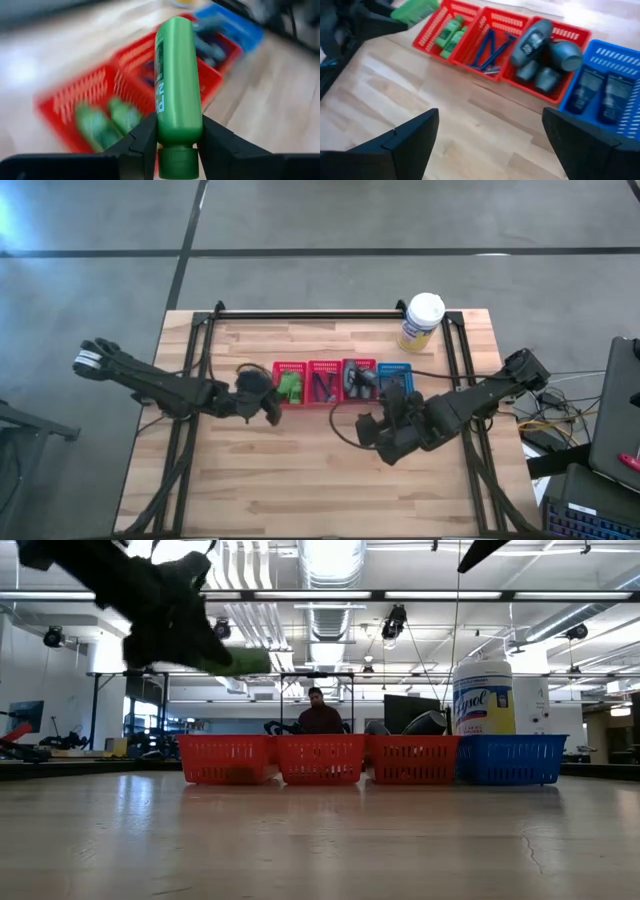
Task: Pick & Place Travel size toiletries
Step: Put the green shampoo bottle into the left red bin
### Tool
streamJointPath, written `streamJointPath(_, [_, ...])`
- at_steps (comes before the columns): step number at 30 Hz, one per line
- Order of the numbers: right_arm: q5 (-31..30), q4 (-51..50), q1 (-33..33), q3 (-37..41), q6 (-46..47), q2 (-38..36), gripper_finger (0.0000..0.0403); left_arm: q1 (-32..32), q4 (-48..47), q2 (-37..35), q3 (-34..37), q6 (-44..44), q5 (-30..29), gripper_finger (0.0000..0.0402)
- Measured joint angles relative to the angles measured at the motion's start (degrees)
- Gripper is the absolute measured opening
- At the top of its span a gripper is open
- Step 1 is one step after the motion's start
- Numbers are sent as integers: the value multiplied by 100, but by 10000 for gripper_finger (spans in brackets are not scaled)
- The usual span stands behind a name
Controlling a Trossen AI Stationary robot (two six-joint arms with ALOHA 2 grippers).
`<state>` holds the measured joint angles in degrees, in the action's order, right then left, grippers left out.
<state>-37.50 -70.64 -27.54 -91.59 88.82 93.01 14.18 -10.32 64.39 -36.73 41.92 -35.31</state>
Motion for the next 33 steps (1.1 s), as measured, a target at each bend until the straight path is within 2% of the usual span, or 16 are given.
streamJointPath(4, [-33,-93,28,0,4,42,354,-70,48,-304,499,2763,90,121])
streamJointPath(7, [-28,-91,60,0,-88,81,348,-126,200,-326,813,3811,137,121])
streamJointPath(10, [-94,-76,75,0,-168,81,337,-212,744,-291,960,3780,182,120])
streamJointPath(20, [-168,-36,67,0,-27,81,306,-802,1057,242,911,3616,296,122])
streamJointPath(24, [-165,-4,67,0,-27,81,296,-850,1489,512,816,3396,304,141])
streamJointPath(33, [-155,122,43,0,-25,81,280,-855,1571,820,588,3201,573,194])
